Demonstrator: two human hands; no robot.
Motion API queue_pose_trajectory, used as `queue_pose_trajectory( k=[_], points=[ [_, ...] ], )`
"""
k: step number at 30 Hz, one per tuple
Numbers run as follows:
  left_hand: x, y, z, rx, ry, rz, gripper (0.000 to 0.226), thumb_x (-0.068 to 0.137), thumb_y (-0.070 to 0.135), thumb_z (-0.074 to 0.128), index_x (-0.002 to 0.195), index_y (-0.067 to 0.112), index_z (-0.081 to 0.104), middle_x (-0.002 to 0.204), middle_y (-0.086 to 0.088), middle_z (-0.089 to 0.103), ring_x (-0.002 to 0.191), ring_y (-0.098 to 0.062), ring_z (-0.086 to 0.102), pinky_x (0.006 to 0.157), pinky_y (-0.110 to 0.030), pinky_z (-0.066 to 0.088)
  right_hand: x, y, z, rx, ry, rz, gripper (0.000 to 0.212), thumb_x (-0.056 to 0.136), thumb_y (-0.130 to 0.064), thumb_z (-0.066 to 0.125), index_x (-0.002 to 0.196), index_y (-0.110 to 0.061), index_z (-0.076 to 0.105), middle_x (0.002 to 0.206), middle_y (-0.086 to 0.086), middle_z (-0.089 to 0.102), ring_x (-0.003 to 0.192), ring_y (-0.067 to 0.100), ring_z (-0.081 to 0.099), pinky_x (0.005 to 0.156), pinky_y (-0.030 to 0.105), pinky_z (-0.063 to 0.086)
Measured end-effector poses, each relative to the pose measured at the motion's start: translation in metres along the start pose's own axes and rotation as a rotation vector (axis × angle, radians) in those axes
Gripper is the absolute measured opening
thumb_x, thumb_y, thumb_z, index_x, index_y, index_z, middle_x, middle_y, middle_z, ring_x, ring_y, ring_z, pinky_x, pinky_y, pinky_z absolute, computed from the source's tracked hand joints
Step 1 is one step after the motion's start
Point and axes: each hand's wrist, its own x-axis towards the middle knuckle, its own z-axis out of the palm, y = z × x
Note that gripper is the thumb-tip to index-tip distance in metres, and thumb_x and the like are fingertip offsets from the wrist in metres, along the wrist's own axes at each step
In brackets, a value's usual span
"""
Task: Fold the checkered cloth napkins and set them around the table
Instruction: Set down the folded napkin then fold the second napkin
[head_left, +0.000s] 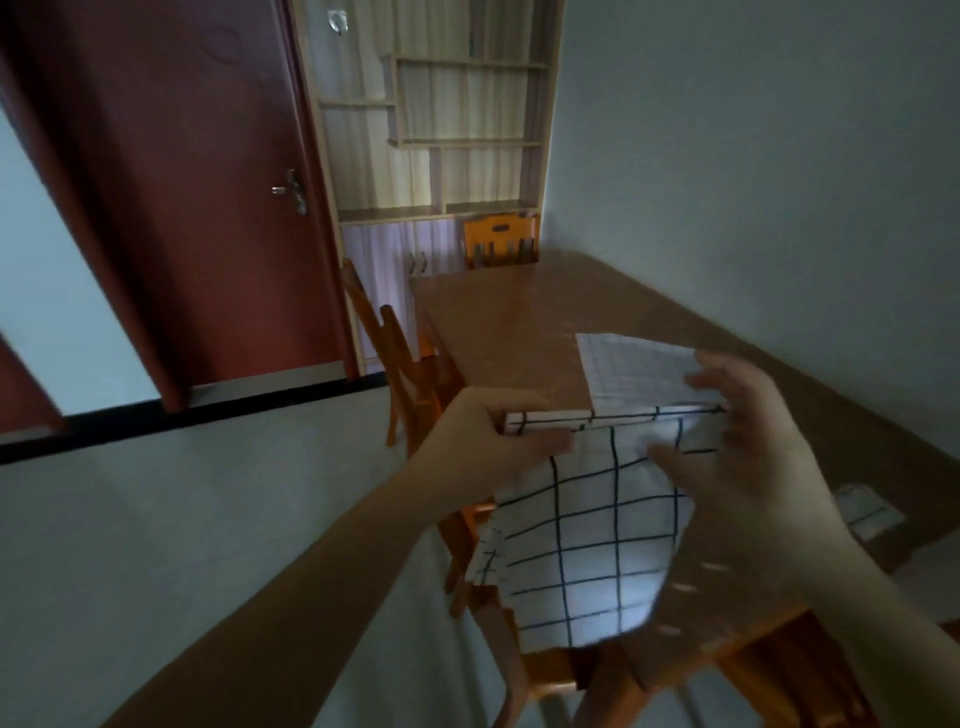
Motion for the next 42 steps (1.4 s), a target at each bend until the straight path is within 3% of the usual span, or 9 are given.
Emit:
queue_pose_trajectory(
  k=[3, 7, 11, 16, 21, 25, 34, 37, 42],
  points=[
    [-0.007, 0.006, 0.022, -0.025, 0.023, -0.144, 0.009, 0.087, 0.012, 0.069, 0.091, 0.012, 0.077, 0.056, 0.013, 0.063, 0.047, 0.000, 0.050, 0.047, -0.015, 0.040, -0.014, 0.009, 0.009, -0.294, 0.058, -0.371, 0.056, 0.069, -0.042, 0.071, 0.118, -0.031, 0.047, 0.131, -0.005, 0.041, 0.121, 0.015, 0.041, 0.098, 0.055, 0.040],
    [-0.019, 0.017, 0.048, -0.052, 0.004, -0.245, 0.015, 0.091, 0.011, 0.061, 0.098, 0.010, 0.075, 0.061, 0.017, 0.068, 0.054, 0.005, 0.059, 0.053, -0.007, 0.042, -0.031, 0.019, 0.019, -0.322, 0.089, -0.635, 0.025, 0.085, -0.041, 0.055, 0.108, -0.032, 0.054, 0.132, 0.004, 0.048, 0.125, 0.027, 0.043, 0.105, 0.050, 0.028],
    [-0.031, 0.022, 0.068, -0.181, 0.012, -0.306, 0.015, 0.091, 0.015, 0.061, 0.094, 0.011, 0.075, 0.084, 0.002, 0.076, 0.083, -0.011, 0.072, 0.074, -0.020, 0.054, -0.038, 0.025, 0.013, -0.269, 0.070, -0.534, 0.029, 0.086, -0.039, 0.054, 0.108, -0.024, 0.065, 0.123, 0.008, 0.062, 0.119, 0.026, 0.051, 0.100, 0.045, 0.032],
    [-0.035, 0.022, 0.089, -0.295, 0.043, -0.415, 0.018, 0.092, 0.020, 0.059, 0.091, 0.011, 0.075, 0.083, 0.000, 0.076, 0.077, -0.011, 0.072, 0.067, -0.020, 0.056, -0.038, 0.042, 0.004, -0.316, 0.000, -0.525, 0.034, 0.088, -0.043, 0.054, 0.104, -0.018, 0.071, 0.106, 0.001, 0.070, 0.096, 0.016, 0.062, 0.094, 0.034, 0.037],
    [-0.039, 0.014, 0.098, -0.483, 0.069, -0.537, 0.022, 0.093, 0.022, 0.058, 0.084, 0.015, 0.076, 0.086, -0.008, 0.076, 0.080, -0.019, 0.072, 0.075, -0.031, 0.058, -0.045, 0.049, -0.001, -0.303, 0.038, -0.542, 0.029, 0.087, -0.041, 0.057, 0.093, -0.017, 0.072, 0.099, -0.001, 0.073, 0.090, 0.015, 0.065, 0.089, 0.033, 0.041],
    [-0.050, 0.007, 0.102, -0.591, 0.107, -0.601, 0.021, 0.093, 0.019, 0.058, 0.084, 0.009, 0.073, 0.075, -0.006, 0.074, 0.066, -0.015, 0.071, 0.057, -0.023, 0.056, -0.052, 0.054, 0.004, -0.336, -0.036, -0.522, 0.027, 0.085, -0.044, 0.056, 0.086, -0.021, 0.068, 0.098, -0.005, 0.071, 0.090, 0.013, 0.065, 0.088, 0.031, 0.036],
    [-0.071, -0.011, 0.097, -0.606, 0.176, -0.608, 0.028, 0.096, 0.030, 0.052, 0.086, 0.017, 0.074, 0.083, -0.005, 0.076, 0.075, -0.017, 0.072, 0.064, -0.028, 0.055, -0.075, 0.036, -0.012, -0.191, -0.104, -0.524, 0.015, 0.081, -0.041, 0.058, 0.077, -0.026, 0.062, 0.113, -0.013, 0.057, 0.113, -0.002, 0.044, 0.100, 0.031, 0.029],
    [-0.076, -0.011, 0.098, -0.478, 0.147, -0.503, 0.027, 0.096, 0.028, 0.051, 0.082, 0.018, 0.072, 0.074, 0.000, 0.072, 0.070, -0.014, 0.068, 0.067, -0.029, 0.056, -0.079, 0.026, -0.020, -0.046, -0.143, -0.427, 0.017, 0.082, -0.041, 0.055, 0.076, -0.027, 0.061, 0.081, -0.017, 0.065, 0.087, -0.004, 0.056, 0.085, 0.011, 0.040],
    [-0.079, 0.006, 0.105, -0.448, 0.077, -0.360, 0.024, 0.095, 0.006, 0.048, 0.091, 0.017, 0.069, 0.074, 0.008, 0.073, 0.070, -0.006, 0.069, 0.061, -0.021, 0.056, -0.074, 0.025, -0.016, 0.017, -0.095, -0.312, 0.020, 0.084, -0.041, 0.065, 0.075, -0.023, 0.063, 0.057, -0.008, 0.061, 0.064, 0.012, 0.061, 0.053, 0.018, 0.048]
  ],
)
